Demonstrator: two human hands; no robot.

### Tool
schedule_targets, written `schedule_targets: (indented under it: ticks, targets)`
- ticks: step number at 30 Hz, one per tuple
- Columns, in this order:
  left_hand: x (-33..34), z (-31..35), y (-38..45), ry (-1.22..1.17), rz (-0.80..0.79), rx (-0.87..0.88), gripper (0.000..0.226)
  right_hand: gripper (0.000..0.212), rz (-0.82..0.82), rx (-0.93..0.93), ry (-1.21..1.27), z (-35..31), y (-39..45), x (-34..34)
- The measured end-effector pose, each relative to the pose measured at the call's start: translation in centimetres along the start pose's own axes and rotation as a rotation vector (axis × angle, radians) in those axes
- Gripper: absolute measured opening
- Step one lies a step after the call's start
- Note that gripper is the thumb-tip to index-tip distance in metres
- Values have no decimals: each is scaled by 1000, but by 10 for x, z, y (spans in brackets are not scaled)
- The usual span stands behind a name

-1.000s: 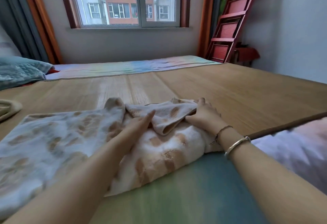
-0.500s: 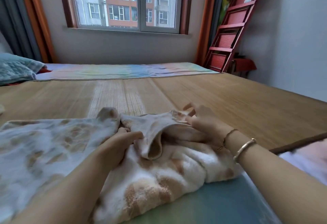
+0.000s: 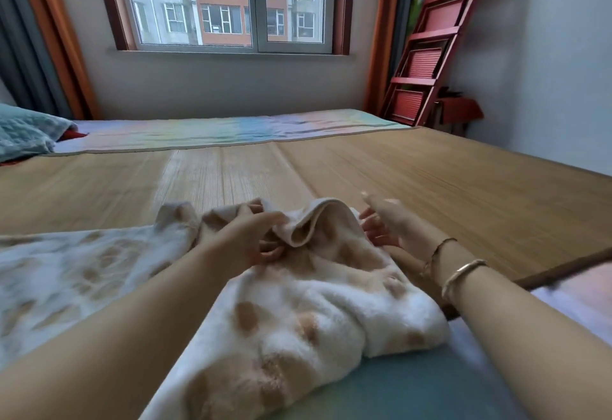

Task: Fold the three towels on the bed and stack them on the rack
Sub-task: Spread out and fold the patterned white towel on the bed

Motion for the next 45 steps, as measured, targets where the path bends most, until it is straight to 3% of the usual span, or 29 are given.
schedule_targets:
  ticks: [3, 5, 7, 10, 12, 14, 16, 17, 19, 21, 25, 28, 34, 37, 39, 41, 43, 45]
  targets:
    - [25, -4, -5, -26, -32, -11, 39, 67, -323, 53, -248, 19, -30, -11]
    - [36, 2, -9, -55, -38, 21, 34, 51, -390, -19, -329, 20, -46, -22]
    - [44, 17, -12, -44, -46, 103, 22, 32, -353, -57, -168, 18, -54, -33]
    - [55, 43, -17, -28, -55, 171, 13, 29, -209, -116, 184, 13, -54, -48]
    - [64, 58, -18, -75, -60, 187, 17, 32, -52, -244, 108, 10, -55, -60]
    - [77, 63, -20, -64, -99, 210, 17, 38, 100, -354, -285, 15, -58, -70]
    - [88, 53, -22, 82, -106, 225, 34, 44, 98, -333, -627, 33, -61, -73]
    - [92, 44, -25, 206, -107, 238, 47, 45, 75, -302, -680, 42, -61, -74]
    - [101, 25, -33, 367, -134, 287, 61, 47, 94, -256, -614, 50, -64, -74]
    - [102, 17, -36, 385, -128, 358, 59, 45, 139, -216, -518, 50, -70, -74]
    - [74, 20, -46, 474, -63, 434, 50, 16, 224, -186, -261, 46, -88, -74]
    - [45, 10, -58, 683, -92, 490, 54, 25, 286, -244, -125, 49, -104, -72]
    - [12, -16, -64, 1027, -69, 529, 74, 39, 378, -426, -392, 37, -95, -87]
    - [-1, -30, -71, 1143, -90, 509, 86, 43, 441, -401, -849, 43, -88, -100]
    - [-6, -34, -81, 1072, -102, 531, 88, 44, 487, -443, -1166, 46, -95, -91]
    - [-13, -30, -97, 937, -118, 553, 85, 45, 533, -591, -1287, 36, -110, -71]
    - [-27, -26, -118, 913, -139, 597, 85, 47, 441, -804, -1139, 21, -133, -44]
    - [-58, -27, -138, 1013, -138, 648, 96, 53, 171, -900, -890, 10, -165, -3]
Point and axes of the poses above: each hand's wrist, its own y-axis towards the middle knuckle, its own x-axis out of the palm, z = x × y, the point moved 6 cm from there along y, towards the middle knuckle, and after that the axes turned 13 degrees about z, right-handed, at the moved point
